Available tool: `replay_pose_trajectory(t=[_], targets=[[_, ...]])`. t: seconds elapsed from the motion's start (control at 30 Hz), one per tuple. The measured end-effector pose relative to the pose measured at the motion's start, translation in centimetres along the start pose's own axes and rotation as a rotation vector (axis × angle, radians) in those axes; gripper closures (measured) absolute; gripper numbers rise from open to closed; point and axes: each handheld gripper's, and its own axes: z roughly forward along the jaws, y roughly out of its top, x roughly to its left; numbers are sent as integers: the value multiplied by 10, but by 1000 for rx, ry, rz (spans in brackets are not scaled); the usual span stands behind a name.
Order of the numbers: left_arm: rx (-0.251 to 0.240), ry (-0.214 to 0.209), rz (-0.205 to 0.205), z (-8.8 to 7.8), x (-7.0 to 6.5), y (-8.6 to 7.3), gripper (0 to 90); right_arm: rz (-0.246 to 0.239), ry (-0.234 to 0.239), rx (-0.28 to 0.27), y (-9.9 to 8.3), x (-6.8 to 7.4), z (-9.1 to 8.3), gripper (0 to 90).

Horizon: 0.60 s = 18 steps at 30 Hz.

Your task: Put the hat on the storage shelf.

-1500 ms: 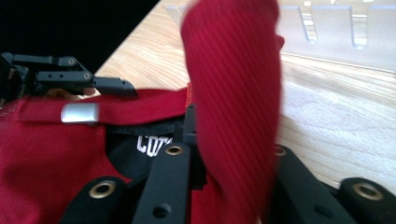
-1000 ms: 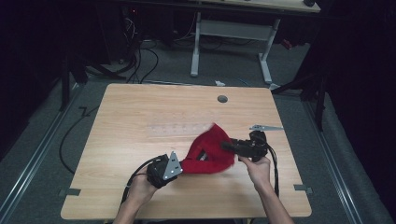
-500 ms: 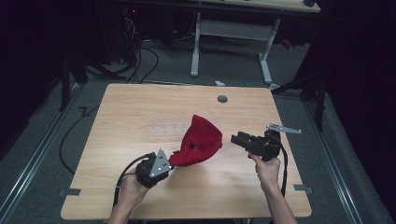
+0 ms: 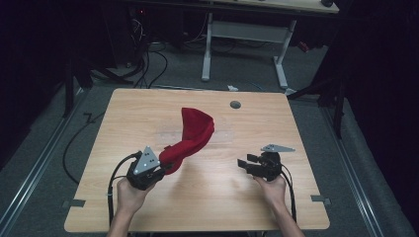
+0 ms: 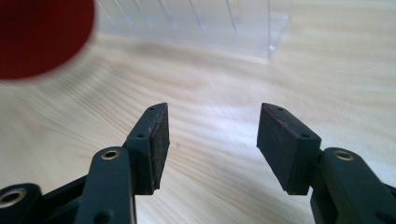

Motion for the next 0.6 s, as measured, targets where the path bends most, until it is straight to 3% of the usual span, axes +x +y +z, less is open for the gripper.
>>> replay_pose_trajectory(t=[0.1, 0.2, 0.33, 0.6], targets=[[-21, 13, -24, -2, 6, 6, 846, -31, -12, 26, -10, -2, 9, 414], [-47, 22, -55, -4, 11, 10, 846, -96, -80, 68, -17, 1, 17, 400], [-80, 36, -90, -5, 18, 16, 846, -148, -145, 97, -20, 3, 24, 390], [-131, 57, -136, -3, 30, 25, 845, -160, -176, 71, -25, 3, 26, 374]])
